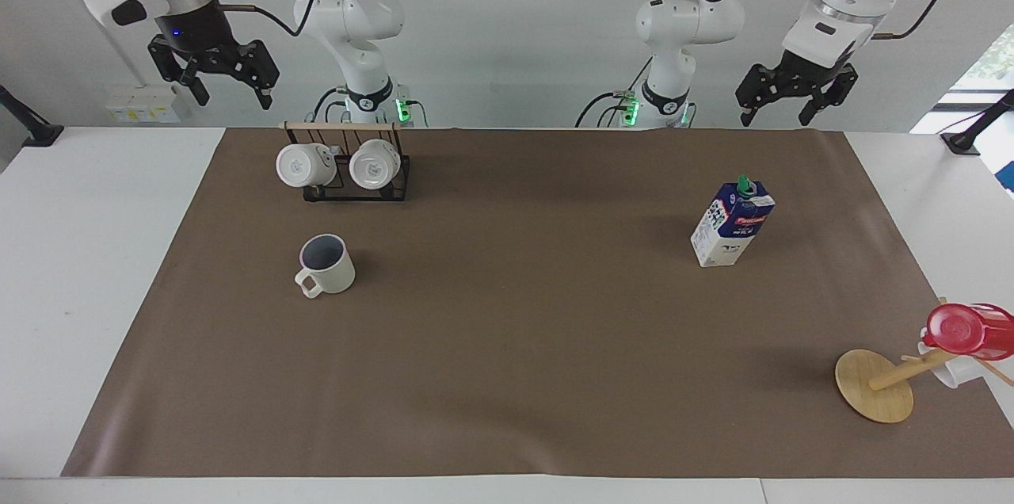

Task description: Place cup and milk on table

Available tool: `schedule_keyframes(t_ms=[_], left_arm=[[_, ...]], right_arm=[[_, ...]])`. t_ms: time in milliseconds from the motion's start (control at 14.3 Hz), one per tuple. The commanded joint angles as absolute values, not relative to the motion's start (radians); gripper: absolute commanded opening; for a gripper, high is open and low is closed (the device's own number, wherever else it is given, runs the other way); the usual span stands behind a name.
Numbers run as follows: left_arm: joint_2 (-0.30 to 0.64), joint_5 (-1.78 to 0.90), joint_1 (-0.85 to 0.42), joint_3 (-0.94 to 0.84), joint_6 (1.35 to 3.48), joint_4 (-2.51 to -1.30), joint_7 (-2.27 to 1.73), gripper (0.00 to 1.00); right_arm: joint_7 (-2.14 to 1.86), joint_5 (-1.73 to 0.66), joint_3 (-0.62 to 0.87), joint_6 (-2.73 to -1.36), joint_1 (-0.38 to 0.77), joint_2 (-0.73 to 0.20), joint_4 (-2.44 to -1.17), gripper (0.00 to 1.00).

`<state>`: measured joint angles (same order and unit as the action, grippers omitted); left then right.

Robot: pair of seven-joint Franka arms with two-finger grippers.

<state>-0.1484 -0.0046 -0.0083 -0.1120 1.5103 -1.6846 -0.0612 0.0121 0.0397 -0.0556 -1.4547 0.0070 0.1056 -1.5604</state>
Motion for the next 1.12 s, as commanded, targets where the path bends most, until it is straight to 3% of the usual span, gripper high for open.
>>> schedule_keyframes(t_ms=[0,1052], left_arm=[[-0.153,-0.002,-0.006,-0.109,1.502,-1.68,-0.063,1.0],[-0.153,-0.002,-0.006,-0.109,1.5,-1.68,-0.064,1.0]], right_arm=[[0.032,0.054,-0.049,-1.451,0.005,0.115,-1.563,1.0],[0.043,0.041,-0.049,-1.46,0.005,0.124,-1.577,1.0]])
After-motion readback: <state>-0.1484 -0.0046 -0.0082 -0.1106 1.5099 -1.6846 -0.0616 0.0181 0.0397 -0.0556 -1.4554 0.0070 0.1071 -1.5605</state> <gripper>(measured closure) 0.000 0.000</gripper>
